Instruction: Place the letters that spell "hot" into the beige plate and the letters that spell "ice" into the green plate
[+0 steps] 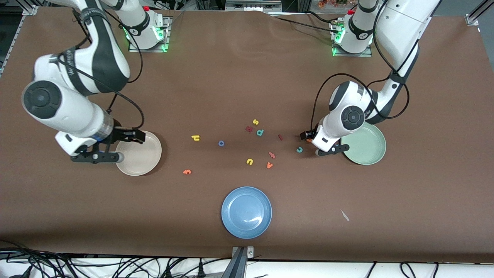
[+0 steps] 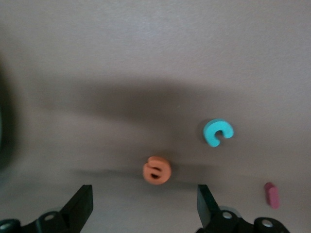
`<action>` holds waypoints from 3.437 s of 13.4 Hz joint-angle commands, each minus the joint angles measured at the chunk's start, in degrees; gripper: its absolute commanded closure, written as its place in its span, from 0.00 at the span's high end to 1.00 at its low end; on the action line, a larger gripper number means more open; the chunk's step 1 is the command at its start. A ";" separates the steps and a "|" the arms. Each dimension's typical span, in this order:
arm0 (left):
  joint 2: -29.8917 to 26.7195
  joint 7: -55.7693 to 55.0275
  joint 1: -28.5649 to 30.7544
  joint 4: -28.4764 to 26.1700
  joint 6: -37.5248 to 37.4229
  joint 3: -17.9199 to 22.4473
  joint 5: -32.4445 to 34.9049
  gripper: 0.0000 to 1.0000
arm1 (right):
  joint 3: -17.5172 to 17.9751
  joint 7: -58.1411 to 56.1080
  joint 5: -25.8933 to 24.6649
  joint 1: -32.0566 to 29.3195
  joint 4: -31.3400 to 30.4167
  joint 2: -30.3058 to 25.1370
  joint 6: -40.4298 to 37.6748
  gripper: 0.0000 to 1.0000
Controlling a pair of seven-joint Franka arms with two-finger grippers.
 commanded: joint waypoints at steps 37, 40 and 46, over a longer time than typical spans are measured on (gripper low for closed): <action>1.74 23.32 13.74 10.14 -29.58 0.46 12.55 1.00 | 11.00 24.73 -11.37 3.90 -28.24 9.86 43.14 0.98; 1.57 23.23 13.65 10.50 -29.67 0.28 12.47 1.00 | 11.44 24.82 -11.37 3.90 -28.24 9.95 43.24 0.92; 1.39 22.80 13.48 10.85 -29.67 0.02 11.77 1.00 | 11.44 24.82 -11.54 3.90 -28.24 10.39 43.76 0.72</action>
